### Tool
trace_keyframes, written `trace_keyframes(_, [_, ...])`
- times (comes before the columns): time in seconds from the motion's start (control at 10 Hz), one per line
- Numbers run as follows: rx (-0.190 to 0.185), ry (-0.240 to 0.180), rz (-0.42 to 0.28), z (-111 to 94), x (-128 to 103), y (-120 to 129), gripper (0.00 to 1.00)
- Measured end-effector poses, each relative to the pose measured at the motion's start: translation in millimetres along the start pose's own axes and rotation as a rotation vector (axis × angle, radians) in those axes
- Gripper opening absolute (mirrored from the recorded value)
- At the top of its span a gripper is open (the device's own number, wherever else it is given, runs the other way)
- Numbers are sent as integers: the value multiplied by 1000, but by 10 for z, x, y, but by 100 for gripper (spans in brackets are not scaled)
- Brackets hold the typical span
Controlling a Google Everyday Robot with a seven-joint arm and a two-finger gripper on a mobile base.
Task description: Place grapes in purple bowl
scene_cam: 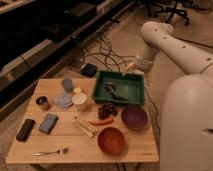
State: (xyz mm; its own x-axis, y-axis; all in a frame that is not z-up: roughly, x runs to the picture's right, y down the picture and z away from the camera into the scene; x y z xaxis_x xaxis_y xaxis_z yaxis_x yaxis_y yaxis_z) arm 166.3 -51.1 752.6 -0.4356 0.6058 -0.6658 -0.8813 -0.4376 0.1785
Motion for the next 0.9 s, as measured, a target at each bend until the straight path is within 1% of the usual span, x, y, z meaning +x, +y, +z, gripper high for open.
trace_keyframes(0.2, [-2, -17, -32, 29, 89, 91, 80])
trace_keyframes(0.3, [-6, -30, -60, 56, 158, 188, 80])
trace_keyframes(0.5, [-7, -57, -103, 120, 213, 346, 80])
trace_keyframes(0.6, [-3, -78, -127, 174, 250, 471, 80])
trace_keyframes(0.7, [10, -112, -140, 240, 269, 559, 80])
trace_keyframes(0.8, [25, -149, -148, 338, 256, 603, 80])
trace_keyframes(0.9, [36, -173, -160, 458, 228, 622, 80])
